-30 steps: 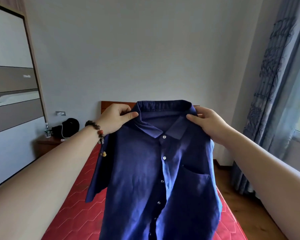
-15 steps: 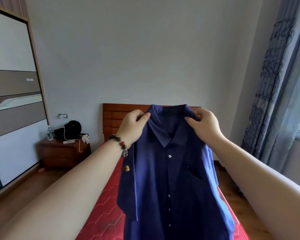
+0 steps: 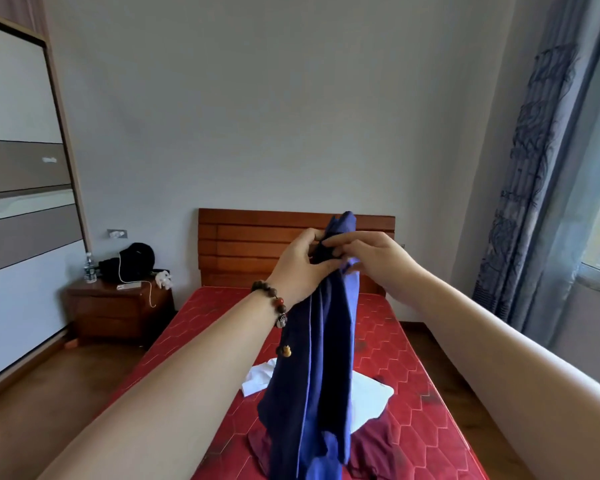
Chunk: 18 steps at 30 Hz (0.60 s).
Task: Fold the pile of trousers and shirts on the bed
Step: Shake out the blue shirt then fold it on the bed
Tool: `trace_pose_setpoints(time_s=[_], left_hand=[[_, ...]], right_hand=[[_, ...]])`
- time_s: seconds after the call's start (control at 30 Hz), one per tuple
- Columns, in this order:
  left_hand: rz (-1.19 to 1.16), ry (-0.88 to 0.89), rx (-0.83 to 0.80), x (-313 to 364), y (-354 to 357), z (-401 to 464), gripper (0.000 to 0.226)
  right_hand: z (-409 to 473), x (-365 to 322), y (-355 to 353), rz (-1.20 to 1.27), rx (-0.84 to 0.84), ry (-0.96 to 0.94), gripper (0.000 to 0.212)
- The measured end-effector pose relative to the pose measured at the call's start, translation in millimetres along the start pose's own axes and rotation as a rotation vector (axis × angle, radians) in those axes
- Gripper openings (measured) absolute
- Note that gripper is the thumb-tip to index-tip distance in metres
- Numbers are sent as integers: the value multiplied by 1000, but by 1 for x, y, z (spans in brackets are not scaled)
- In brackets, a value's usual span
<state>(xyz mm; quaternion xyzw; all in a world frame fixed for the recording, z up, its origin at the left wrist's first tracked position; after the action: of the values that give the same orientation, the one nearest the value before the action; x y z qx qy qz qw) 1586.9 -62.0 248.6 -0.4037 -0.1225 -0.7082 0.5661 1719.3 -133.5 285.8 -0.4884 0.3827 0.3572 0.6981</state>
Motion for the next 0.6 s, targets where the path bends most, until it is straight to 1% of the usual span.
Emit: trace_pose_setpoints(time_s=[0.03, 0.1, 0.13, 0.17, 0.2, 0.23, 0.27, 0.3, 0.33, 0.4, 0.5, 0.6], left_hand=[[12, 0, 0, 0, -1, 0, 25], [35, 8, 7, 0, -5, 1, 22], [31, 21, 0, 2, -6, 0, 22], [18, 38, -25, 3, -8, 0, 23], [0, 52, -68, 5, -10, 0, 24], [-13, 60, -117, 7, -12, 1, 24], [-14, 63, -159, 10, -13, 1, 24], [-9, 64, -192, 12, -15, 2, 25], [-8, 64, -215, 14, -17, 2, 25], [-11, 67, -222, 16, -20, 2, 28], [104, 104, -173, 9, -23, -7, 37], [265, 141, -84, -8, -26, -24, 40]], right_hand=[[1, -1, -6, -92, 32, -37, 36], [4, -4, -19, -258, 171, -137, 29], [5, -5, -26, -311, 211, -195, 33], [6, -8, -33, -347, 188, -244, 43], [7, -11, -39, -387, 106, -266, 52], [9, -15, -44, -437, -4, -254, 57], [10, -21, -46, -491, -112, -215, 55], [11, -26, -48, -545, -195, -168, 44], [12, -31, -49, -591, -242, -131, 32], [14, -38, -51, -622, -231, -135, 17], [16, -42, -54, -592, -148, -190, 12], [16, -44, -57, -587, -111, -167, 8]])
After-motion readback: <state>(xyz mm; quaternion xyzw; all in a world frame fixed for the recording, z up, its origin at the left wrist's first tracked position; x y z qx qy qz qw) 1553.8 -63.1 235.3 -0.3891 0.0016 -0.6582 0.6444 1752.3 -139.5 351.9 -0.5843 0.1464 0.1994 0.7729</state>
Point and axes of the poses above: each hand's wrist, its own z-axis towards the middle knuckle, its own y-axis out of the palm, x = y × z, the point moved 1 cm from there along z, towards the middle knuckle, and after that the axes turned 9 degrees about y, right-handed, at the moved point
